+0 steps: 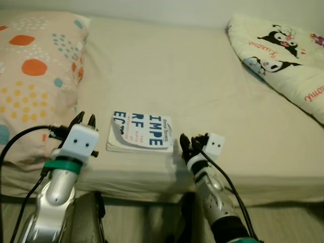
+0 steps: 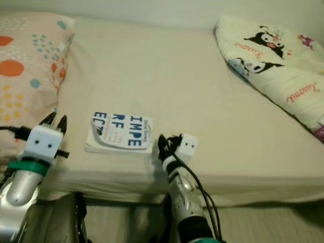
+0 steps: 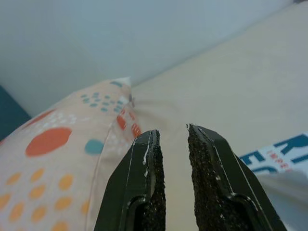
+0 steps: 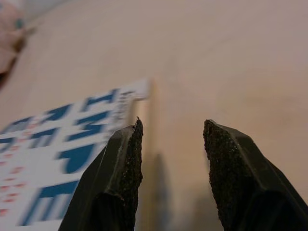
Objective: Clean up the room
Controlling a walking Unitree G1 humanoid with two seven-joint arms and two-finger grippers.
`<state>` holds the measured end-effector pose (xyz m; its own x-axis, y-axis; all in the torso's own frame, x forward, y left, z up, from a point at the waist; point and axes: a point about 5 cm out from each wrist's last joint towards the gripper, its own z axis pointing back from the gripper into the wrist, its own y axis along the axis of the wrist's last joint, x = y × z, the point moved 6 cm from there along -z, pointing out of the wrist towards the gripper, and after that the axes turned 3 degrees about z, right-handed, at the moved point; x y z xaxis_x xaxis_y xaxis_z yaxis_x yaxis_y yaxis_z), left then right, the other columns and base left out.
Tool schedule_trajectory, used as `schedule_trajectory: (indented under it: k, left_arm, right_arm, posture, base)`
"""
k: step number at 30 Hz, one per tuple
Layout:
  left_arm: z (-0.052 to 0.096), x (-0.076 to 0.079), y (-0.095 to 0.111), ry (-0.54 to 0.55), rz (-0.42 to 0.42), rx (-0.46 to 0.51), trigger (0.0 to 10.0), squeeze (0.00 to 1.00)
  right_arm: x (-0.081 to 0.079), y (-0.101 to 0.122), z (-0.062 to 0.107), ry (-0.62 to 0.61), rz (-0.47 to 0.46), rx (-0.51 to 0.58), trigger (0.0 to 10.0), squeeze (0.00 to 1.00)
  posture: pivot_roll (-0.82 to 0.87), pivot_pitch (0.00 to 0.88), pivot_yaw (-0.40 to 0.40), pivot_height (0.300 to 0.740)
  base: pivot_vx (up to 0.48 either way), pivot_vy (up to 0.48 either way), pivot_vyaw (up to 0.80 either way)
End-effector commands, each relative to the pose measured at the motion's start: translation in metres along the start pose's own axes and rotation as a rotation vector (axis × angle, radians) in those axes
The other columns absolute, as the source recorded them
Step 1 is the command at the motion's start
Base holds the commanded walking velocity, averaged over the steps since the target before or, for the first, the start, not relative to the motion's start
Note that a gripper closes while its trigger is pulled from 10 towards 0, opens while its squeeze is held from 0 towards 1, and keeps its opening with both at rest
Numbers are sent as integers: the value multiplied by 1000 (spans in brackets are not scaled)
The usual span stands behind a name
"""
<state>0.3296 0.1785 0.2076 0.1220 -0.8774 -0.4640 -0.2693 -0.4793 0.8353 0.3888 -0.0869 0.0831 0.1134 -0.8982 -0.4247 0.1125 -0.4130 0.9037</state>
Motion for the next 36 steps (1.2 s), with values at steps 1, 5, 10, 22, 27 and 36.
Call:
schedule_trajectory:
  k: [1, 5, 10, 22, 27, 36]
  left_arm:
    - [3, 7, -10, -9, -8, -46, 10000, 0]
    - [9, 12, -39, 31, 144, -225, 10000, 0]
    - [12, 14, -49, 45, 221, -282, 10000, 0]
    - [7, 20, -49, -16, 196, -280, 10000, 0]
    - [-10, -13, -46, 70, 168, -246, 10000, 0]
    - [-20, -44, -46, 146, 135, -234, 10000, 0]
  right_arm:
    - [-3, 2, -2, 14, -4, -5, 10000, 0]
    - [-6, 17, -8, 32, 23, 30, 10000, 0]
    - [-2, 24, -9, 28, 35, 50, 10000, 0]
    - [-13, 38, -11, 70, 75, 105, 10000, 0]
    - [-17, 41, -12, 82, 73, 114, 10000, 0]
    - [-17, 44, -11, 84, 78, 129, 10000, 0]
  posture:
    - [268, 47, -74, 479]
    - [263, 39, -74, 479]
    - [261, 33, -77, 479]
    - [258, 29, -75, 479]
    - [257, 26, -76, 479]
    - [252, 30, -70, 479]
  base:
    - [0, 0, 0]
    - [0, 0, 0]
    - [0, 0, 0]
    - [0, 0, 0]
    - [0, 0, 0]
    - [0, 0, 0]
